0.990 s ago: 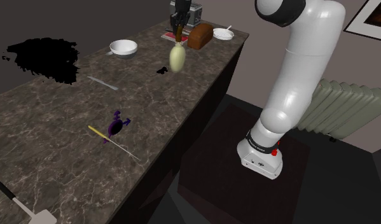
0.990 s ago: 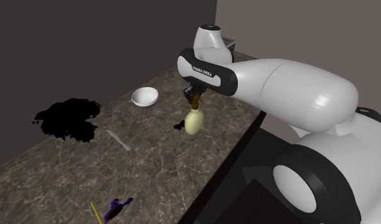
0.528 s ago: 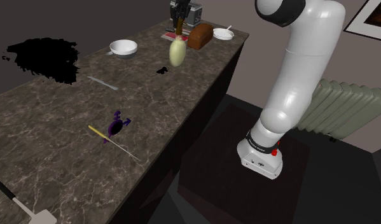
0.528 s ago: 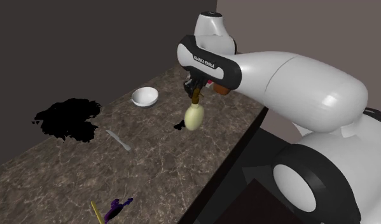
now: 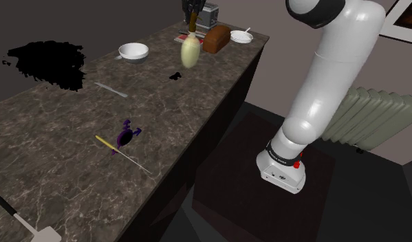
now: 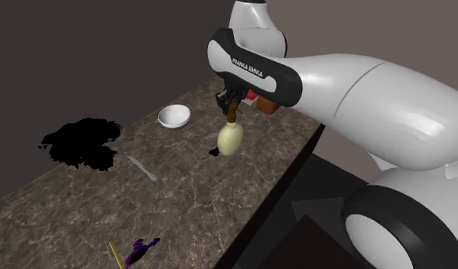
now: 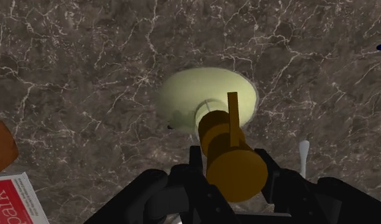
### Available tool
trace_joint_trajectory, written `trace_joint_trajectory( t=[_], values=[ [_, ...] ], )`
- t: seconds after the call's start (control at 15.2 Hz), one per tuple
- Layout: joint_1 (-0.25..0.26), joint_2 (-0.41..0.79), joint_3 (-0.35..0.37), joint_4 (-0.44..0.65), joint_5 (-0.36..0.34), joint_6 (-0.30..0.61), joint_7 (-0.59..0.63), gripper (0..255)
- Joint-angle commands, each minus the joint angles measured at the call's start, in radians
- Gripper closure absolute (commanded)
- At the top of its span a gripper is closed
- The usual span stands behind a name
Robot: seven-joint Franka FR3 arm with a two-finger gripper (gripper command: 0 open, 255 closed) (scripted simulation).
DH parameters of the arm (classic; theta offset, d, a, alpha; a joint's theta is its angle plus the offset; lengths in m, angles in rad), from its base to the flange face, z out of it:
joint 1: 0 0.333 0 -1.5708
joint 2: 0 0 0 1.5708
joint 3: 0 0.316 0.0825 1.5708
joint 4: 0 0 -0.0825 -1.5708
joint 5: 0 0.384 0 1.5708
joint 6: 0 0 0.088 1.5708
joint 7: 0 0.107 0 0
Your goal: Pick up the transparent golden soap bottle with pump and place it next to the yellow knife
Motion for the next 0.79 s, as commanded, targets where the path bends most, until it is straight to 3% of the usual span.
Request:
trace_joint_trajectory(
  t=[0.0,0.73],
  values=[
    [0.024,-0.057,0.013,-0.051,-0.016,-0.001,0.038,255],
    [0.129,-0.282,0.116,-0.176,-0.069,-0.084,0.258,255]
  ],
)
